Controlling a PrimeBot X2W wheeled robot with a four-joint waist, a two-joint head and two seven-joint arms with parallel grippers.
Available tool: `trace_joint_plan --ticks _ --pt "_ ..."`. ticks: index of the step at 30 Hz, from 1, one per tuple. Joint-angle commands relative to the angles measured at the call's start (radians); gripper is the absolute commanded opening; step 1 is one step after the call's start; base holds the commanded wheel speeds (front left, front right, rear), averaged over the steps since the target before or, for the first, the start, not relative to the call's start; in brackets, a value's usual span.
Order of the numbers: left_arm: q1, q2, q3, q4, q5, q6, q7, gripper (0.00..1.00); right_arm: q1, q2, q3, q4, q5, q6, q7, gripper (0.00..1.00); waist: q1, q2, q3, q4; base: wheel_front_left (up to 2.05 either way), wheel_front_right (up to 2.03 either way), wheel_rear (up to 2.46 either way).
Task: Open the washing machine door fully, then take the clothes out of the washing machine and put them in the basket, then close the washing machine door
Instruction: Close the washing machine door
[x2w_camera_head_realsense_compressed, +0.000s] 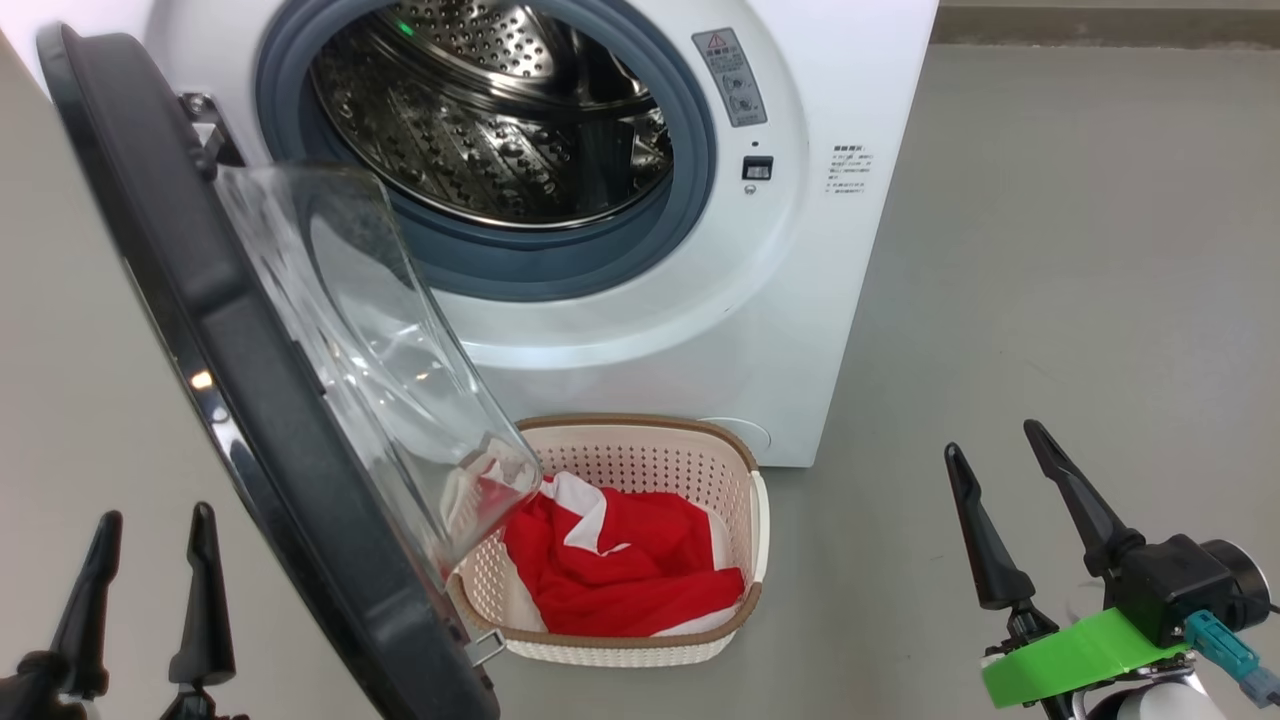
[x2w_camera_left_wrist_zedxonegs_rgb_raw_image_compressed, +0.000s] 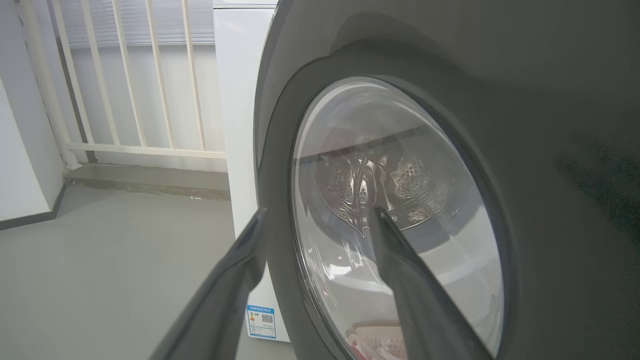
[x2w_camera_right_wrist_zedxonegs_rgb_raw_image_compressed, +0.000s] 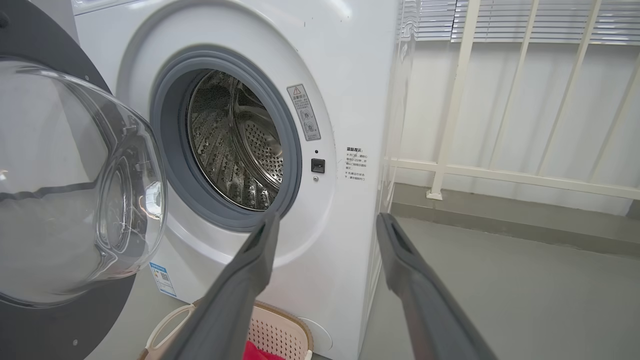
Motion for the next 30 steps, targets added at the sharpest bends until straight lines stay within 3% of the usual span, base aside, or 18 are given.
trace_joint_plan --ticks 1,10,30 --pt "-0.009 0.02 0.034 -0.016 0.017 0.011 -0.011 1.0 -0.012 -0.007 0.014 -0.022 0.009 0.006 -0.006 1.0 0.0 0.0 -0.005 -0.001 0.0 0.0 0.0" --pt "0.018 -0.021 0.072 0.0 0.093 0.007 -0.021 1.0 0.002 0.006 0.007 -0.024 0.008 0.006 -0.006 1.0 0.0 0.0 -0.027 0.003 0.0 0.0 0.0" --pt "0.049 -0.062 0.113 0.065 0.109 -0.01 -0.021 1.0 0.022 0.016 0.004 -0.022 0.007 0.006 -0.006 1.0 0.0 0.0 -0.053 0.011 0.0 0.0 0.0"
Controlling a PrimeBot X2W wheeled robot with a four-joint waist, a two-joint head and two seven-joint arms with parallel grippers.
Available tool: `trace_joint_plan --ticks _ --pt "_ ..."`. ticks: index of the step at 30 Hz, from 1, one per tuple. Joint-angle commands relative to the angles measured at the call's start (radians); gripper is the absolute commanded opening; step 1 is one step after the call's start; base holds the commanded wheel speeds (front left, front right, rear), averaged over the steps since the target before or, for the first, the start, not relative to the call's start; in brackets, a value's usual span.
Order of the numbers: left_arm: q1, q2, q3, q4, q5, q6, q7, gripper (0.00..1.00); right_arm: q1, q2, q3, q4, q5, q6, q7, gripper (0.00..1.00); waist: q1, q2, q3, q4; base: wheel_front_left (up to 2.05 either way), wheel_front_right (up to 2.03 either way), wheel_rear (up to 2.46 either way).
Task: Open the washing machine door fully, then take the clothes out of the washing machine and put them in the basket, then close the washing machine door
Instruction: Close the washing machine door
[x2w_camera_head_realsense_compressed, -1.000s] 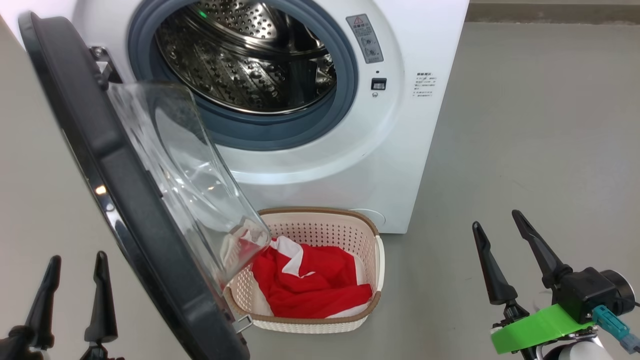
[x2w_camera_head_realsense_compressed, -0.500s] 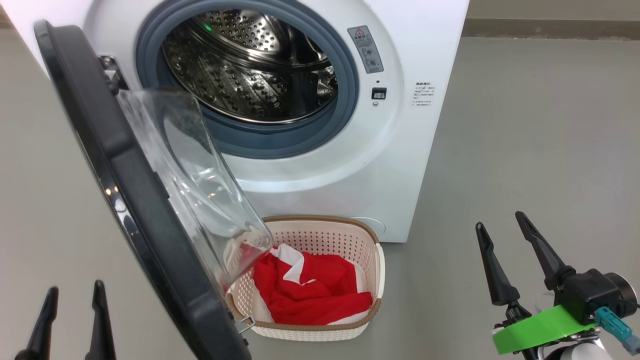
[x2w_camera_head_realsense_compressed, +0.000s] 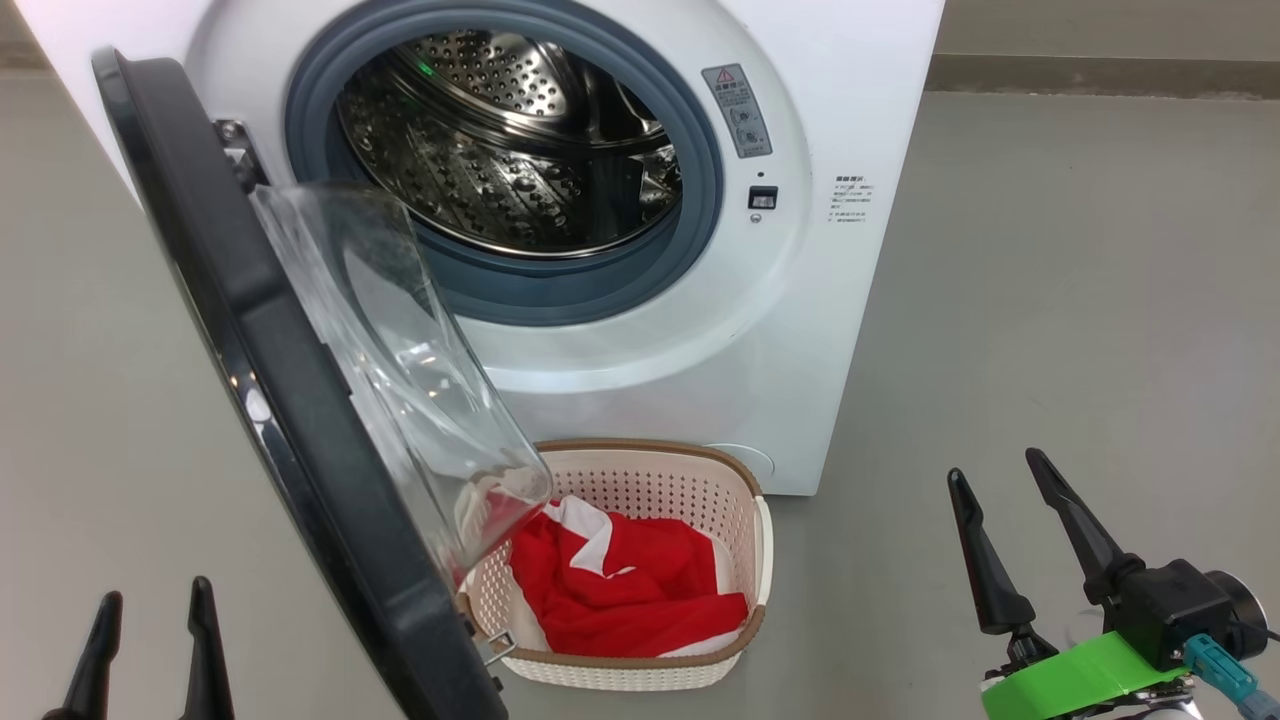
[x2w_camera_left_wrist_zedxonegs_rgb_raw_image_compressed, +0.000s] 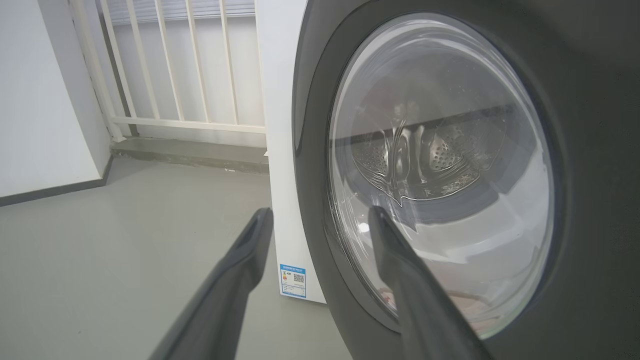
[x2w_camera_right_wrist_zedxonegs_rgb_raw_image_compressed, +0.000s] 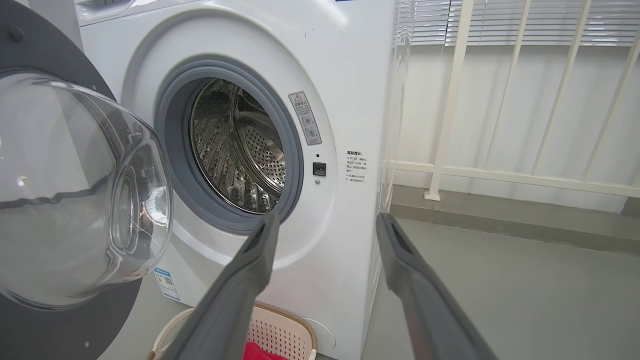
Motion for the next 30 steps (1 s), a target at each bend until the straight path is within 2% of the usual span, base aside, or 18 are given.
trace_joint_plan --ticks 1,11,12,13,16,18,21,24,26,30 --pt "-0.009 0.013 0.034 -0.025 0.008 -0.006 -0.012 1.0 -0.022 -0.009 0.022 -0.024 0.007 0.006 -0.006 1.0 0.0 0.0 0.0 0.002 0.0 0.0 0.0" --pt "-0.006 0.02 -0.003 -0.022 0.009 -0.006 -0.012 0.99 -0.02 -0.01 0.024 -0.023 0.007 0.006 -0.006 1.0 0.0 0.0 0.0 0.008 0.0 0.0 0.0" --pt "-0.006 0.021 -0.011 -0.016 -0.003 -0.007 -0.012 0.44 -0.02 -0.01 0.024 -0.023 0.007 0.006 -0.006 1.0 0.0 0.0 0.0 0.008 0.0 0.0 0.0" --pt "-0.011 0.02 -0.015 -0.017 -0.024 -0.007 -0.012 0.0 -0.02 -0.01 0.023 -0.023 0.007 0.006 -0.006 1.0 0.0 0.0 0.0 0.008 0.0 0.0 0.0" --pt "-0.035 0.016 -0.018 -0.028 -0.126 -0.007 -0.012 0.0 -0.019 -0.01 0.023 -0.021 0.007 0.006 -0.006 1.0 0.0 0.0 0.0 0.009 0.0 0.0 0.0" --pt "-0.051 0.012 -0.036 -0.019 -0.25 -0.007 -0.01 0.0 -0.019 -0.01 0.023 -0.019 0.01 0.006 -0.006 1.0 0.0 0.0 -0.001 0.009 0.0 0.0 0.0" --pt "-0.094 0.006 -0.046 -0.047 -0.546 -0.007 0.053 0.0 -0.018 -0.008 0.017 -0.016 0.023 0.006 -0.006 1.0 0.0 0.0 -0.001 0.01 0.0 0.0 0.0" --pt "-0.132 0.003 -0.007 -0.108 -0.842 -0.006 0.162 0.0 -0.018 -0.008 0.014 -0.016 0.028 0.006 -0.006 1.0 0.0 0.0 0.0 0.011 0.0 0.0 0.0" --pt "-0.15 0.002 0.012 -0.15 -0.99 0.022 0.241 0.0 -0.017 -0.008 0.012 -0.017 0.029 0.006 -0.006 1.0 0.0 0.0 0.001 0.01 0.0 0.0 0.0" --pt "-0.177 0.002 0.038 -0.242 -1.164 0.103 0.362 0.0 -0.015 -0.008 0.012 -0.017 0.03 0.006 -0.006 1.0 0.0 0.0 0.004 0.008 0.0 0.0 0.0"
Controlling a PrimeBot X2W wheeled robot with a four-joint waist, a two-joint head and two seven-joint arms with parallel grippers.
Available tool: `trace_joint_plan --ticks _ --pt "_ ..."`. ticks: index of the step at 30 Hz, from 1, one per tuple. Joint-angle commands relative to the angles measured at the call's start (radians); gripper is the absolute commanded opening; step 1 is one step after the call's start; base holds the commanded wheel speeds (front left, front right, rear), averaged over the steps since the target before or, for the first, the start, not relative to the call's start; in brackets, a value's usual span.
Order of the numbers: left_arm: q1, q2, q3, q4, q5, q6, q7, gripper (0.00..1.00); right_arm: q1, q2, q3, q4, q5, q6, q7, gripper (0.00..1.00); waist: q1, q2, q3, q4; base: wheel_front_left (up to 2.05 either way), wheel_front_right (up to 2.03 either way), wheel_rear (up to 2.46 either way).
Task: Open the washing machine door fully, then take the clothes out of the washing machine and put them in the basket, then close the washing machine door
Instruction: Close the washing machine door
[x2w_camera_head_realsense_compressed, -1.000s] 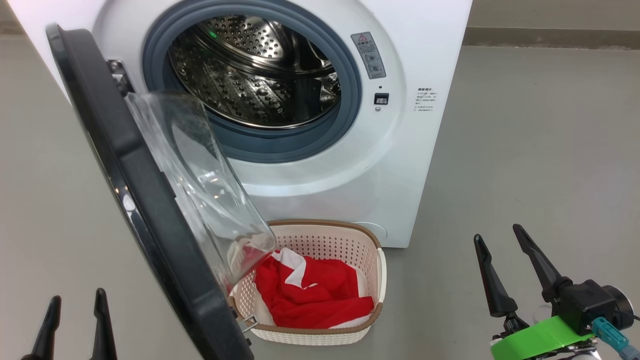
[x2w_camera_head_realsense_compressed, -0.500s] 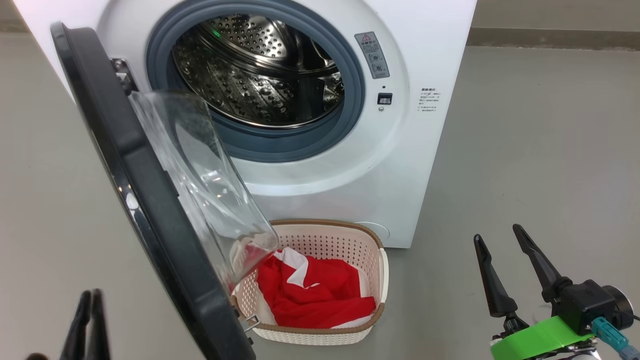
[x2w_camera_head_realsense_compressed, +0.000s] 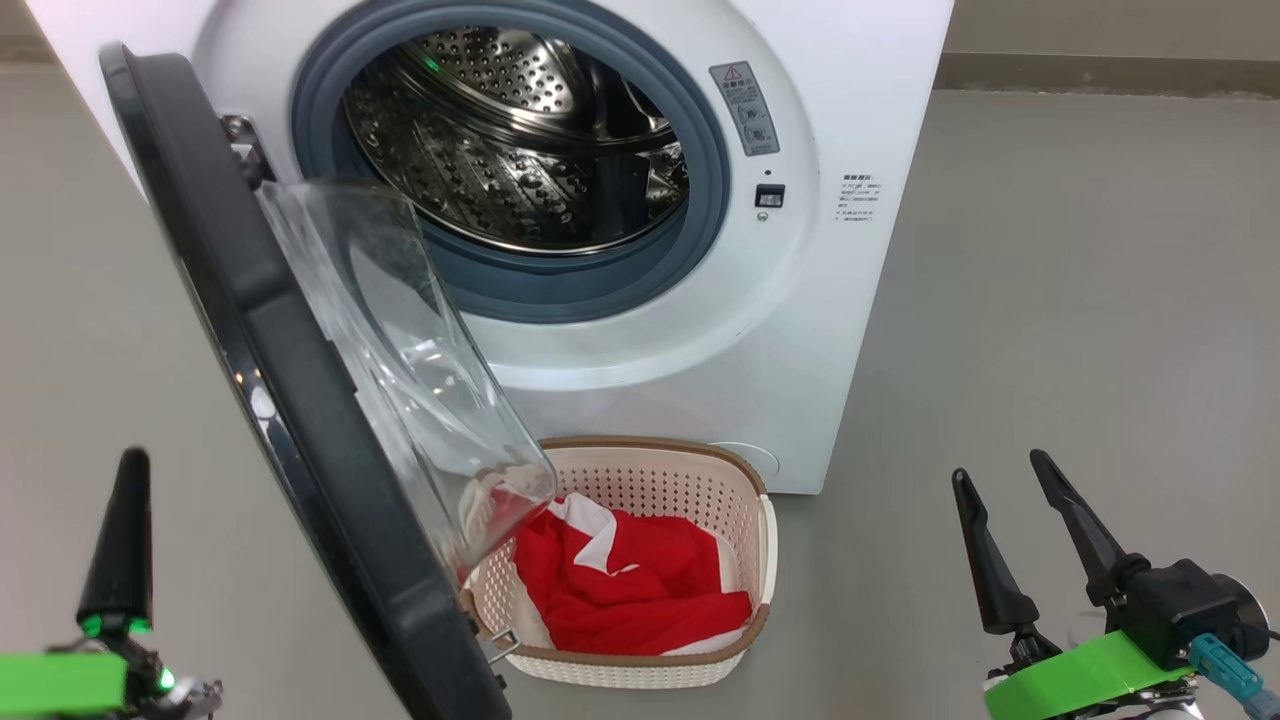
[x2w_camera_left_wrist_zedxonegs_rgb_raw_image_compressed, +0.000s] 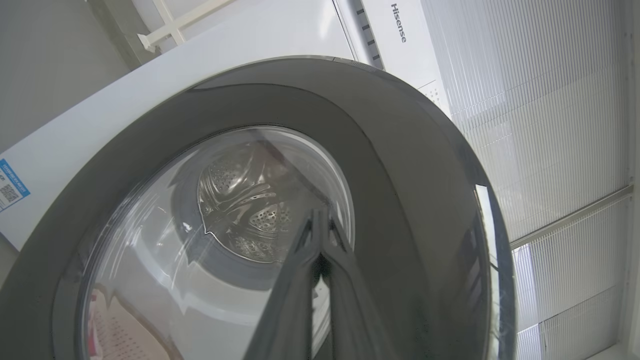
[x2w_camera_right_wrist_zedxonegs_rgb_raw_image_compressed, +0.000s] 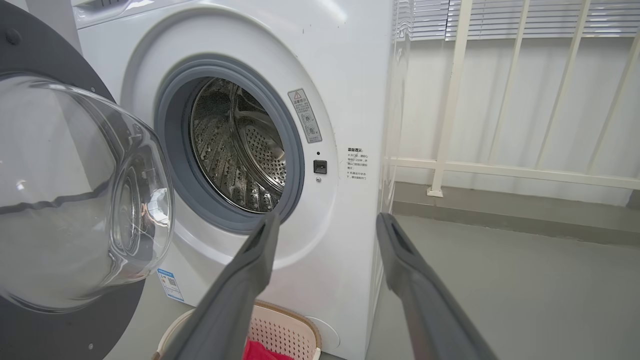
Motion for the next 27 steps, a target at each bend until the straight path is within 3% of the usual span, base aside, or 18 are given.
trace_joint_plan --ticks 1,6,13,19,27 --pt "-0.053 0.016 0.038 -0.058 -0.047 0.036 0.048 0.0 -0.015 -0.009 0.016 -0.023 0.013 0.006 -0.006 1.0 0.0 0.0 0.001 0.0 0.0 0.0 0.0" --pt "-0.09 0.041 0.031 -0.134 -0.166 0.16 0.183 0.0 -0.019 -0.012 0.018 -0.022 0.013 0.006 -0.006 1.0 0.0 0.0 0.007 -0.004 0.0 0.0 0.0" --pt "-0.123 0.059 0.017 -0.212 -0.226 0.249 0.261 0.0 -0.029 -0.017 0.02 -0.023 0.014 0.006 -0.006 1.0 0.0 0.0 0.023 -0.016 0.0 0.0 0.0" --pt "-0.141 0.053 -0.014 -0.248 -0.232 0.272 0.273 0.0 -0.043 -0.025 0.023 -0.027 0.014 0.006 -0.006 1.0 0.0 0.0 0.053 -0.038 0.0 0.0 0.0" --pt "-0.176 0.036 -0.058 -0.252 -0.227 0.26 0.251 0.0 -0.075 -0.038 0.034 -0.031 0.017 0.006 -0.006 1.0 0.0 0.0 0.099 -0.086 0.0 0.0 0.0"
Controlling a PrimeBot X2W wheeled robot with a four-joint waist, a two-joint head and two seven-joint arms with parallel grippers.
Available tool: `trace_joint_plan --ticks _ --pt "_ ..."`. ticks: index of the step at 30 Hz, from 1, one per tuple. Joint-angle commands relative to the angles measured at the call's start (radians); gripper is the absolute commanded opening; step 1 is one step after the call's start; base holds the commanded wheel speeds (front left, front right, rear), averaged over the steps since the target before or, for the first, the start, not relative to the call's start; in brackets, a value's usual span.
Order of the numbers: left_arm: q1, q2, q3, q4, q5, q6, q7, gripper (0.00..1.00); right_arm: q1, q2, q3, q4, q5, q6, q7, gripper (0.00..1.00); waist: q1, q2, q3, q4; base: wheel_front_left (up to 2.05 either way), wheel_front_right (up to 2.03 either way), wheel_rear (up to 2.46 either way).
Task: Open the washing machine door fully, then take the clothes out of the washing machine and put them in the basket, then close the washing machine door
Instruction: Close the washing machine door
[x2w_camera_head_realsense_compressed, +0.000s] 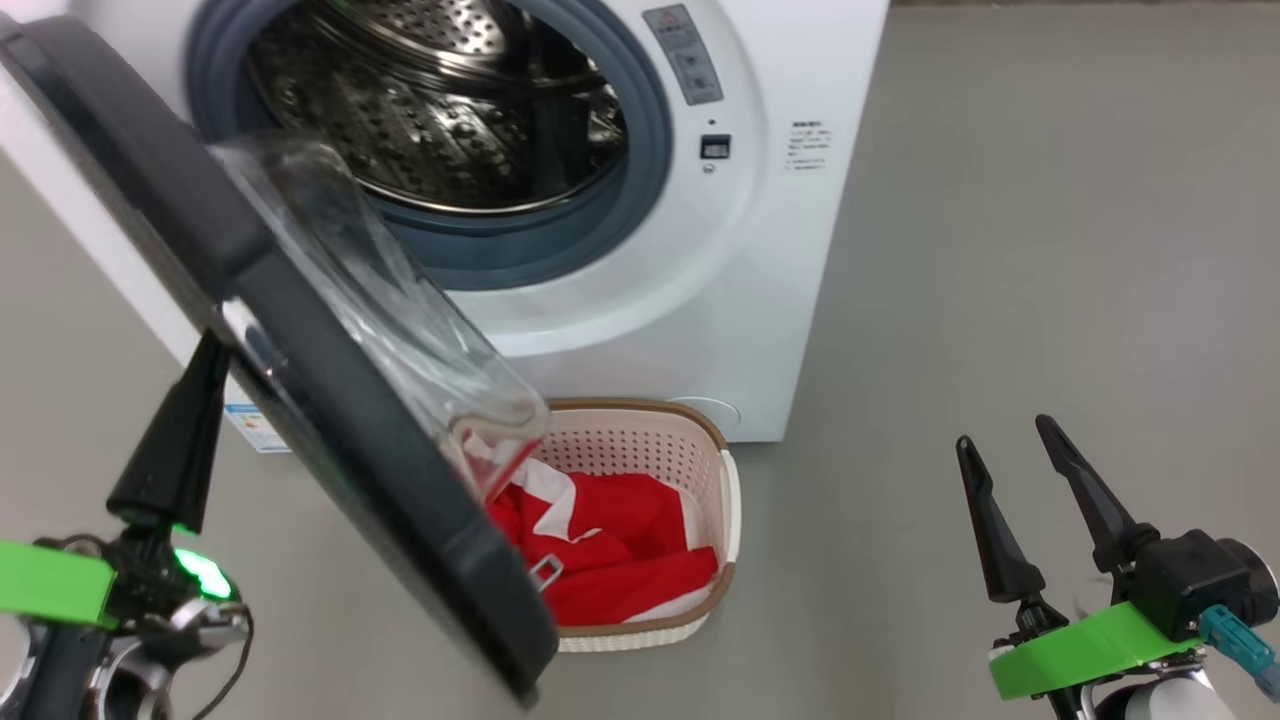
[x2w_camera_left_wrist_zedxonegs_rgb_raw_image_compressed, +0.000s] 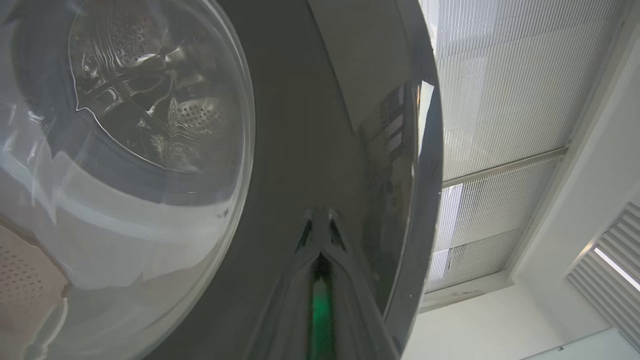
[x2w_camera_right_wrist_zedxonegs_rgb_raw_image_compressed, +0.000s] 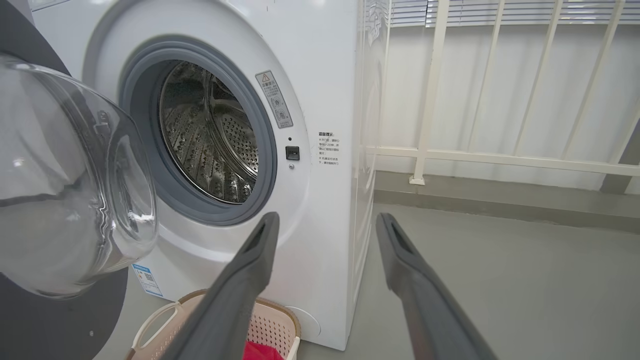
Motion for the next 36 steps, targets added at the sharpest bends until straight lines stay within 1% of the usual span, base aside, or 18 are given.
trace_joint_plan --ticks 1,8,15,28,34,36 --pt "-0.057 0.008 0.012 -0.032 0.003 -0.013 0.001 0.0 -0.034 -0.015 0.027 -0.025 0.009 0.006 -0.006 1.0 0.0 -0.0001 0.02 -0.024 0.0 0.0 0.0" --pt "-0.11 0.001 -0.013 0.005 0.015 -0.034 -0.028 0.0 -0.043 -0.019 0.027 -0.021 0.011 0.006 -0.006 1.0 0.0 -0.0001 0.033 -0.074 0.0 0.0 0.0" --pt "-0.168 0.001 -0.029 0.09 0.048 -0.059 -0.063 0.0 -0.049 -0.018 0.037 -0.019 0.014 0.006 -0.006 1.0 0.0 -0.0001 0.039 -0.125 0.0 0.0 0.0" --pt "-0.284 -0.004 -0.017 0.235 0.055 -0.102 -0.129 0.0 -0.059 -0.014 0.046 -0.02 0.015 0.006 -0.006 1.0 0.0 -0.0001 0.061 -0.187 0.0 0.0 0.0" --pt "-0.345 0.009 0.006 0.292 0.057 -0.119 -0.152 0.0 -0.062 -0.008 0.052 -0.02 0.018 0.006 -0.006 1.0 0.0 -0.0001 0.076 -0.223 0.0 0.0 0.0" --pt "-0.368 0.014 0.013 0.306 0.054 -0.134 -0.157 0.0 -0.064 -0.006 0.053 -0.019 0.019 0.006 -0.006 1.0 0.0 -0.0001 0.083 -0.233 0.0 0.0 0.0"
